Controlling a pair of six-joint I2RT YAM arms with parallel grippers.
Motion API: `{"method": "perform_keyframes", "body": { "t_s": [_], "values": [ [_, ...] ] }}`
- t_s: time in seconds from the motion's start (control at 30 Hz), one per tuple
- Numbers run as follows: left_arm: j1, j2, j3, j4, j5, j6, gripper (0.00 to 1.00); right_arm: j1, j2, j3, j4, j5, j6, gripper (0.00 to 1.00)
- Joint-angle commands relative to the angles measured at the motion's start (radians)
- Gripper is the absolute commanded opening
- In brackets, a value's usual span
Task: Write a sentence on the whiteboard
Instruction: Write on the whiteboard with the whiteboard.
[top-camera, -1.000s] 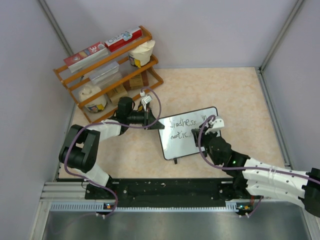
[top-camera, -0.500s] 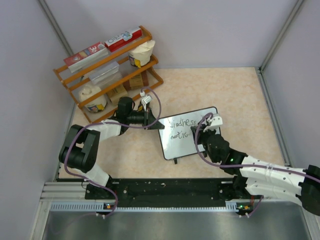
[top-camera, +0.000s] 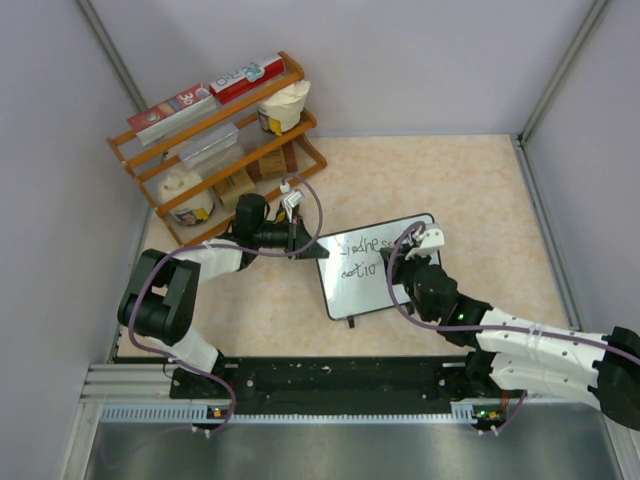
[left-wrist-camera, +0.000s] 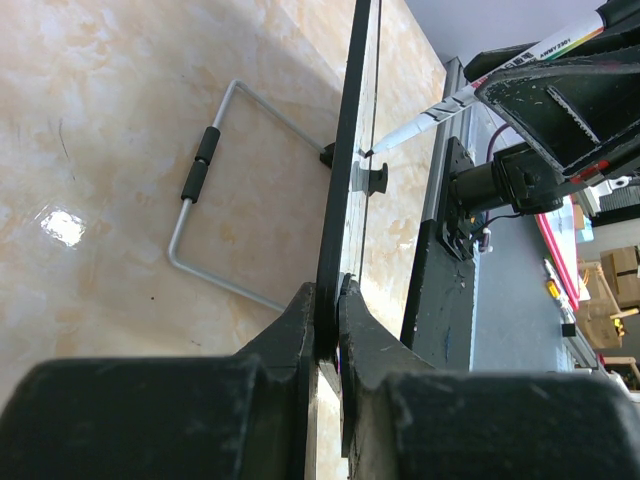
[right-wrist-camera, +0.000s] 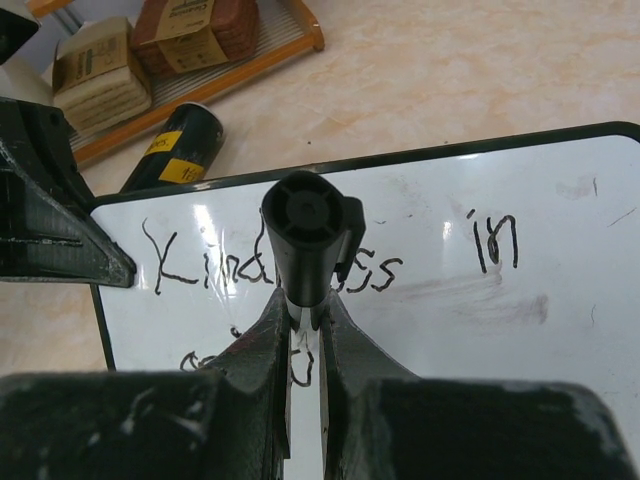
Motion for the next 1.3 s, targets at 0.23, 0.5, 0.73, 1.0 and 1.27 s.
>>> {"method": "perform_keyframes", "body": {
  "t_s": [0.23,0.5,0.73,1.0,1.27],
  "values": [
    [-0.011,0.029,-0.028,-0.064,-0.097,0.139,0.0,-0.013,-0.048,0.025,0.011,-0.027,0.002,0.0],
    [-0.011,0.029,-0.028,-0.064,-0.098,0.139,0.0,-0.018,-0.146,0.002,-0.024,-0.003,-0.025,0.0],
    [-0.011,0.031,-0.029,-0.064,-0.1,0.137,0.0,-0.03,-0.12,-0.014,-0.031,-0.012,-0.016,0.0],
    [-0.011,0.032,-0.026,-0.065,-0.098,0.137,0.0,-0.031,-0.082,-0.031,-0.012,-0.026,-0.001,0.0],
    [-0.011,0.034,-0.028,-0.065,-0.097,0.139,0.0,-0.031,-0.077,-0.049,-0.003,-0.015,0.008,0.0]
  ]
}}
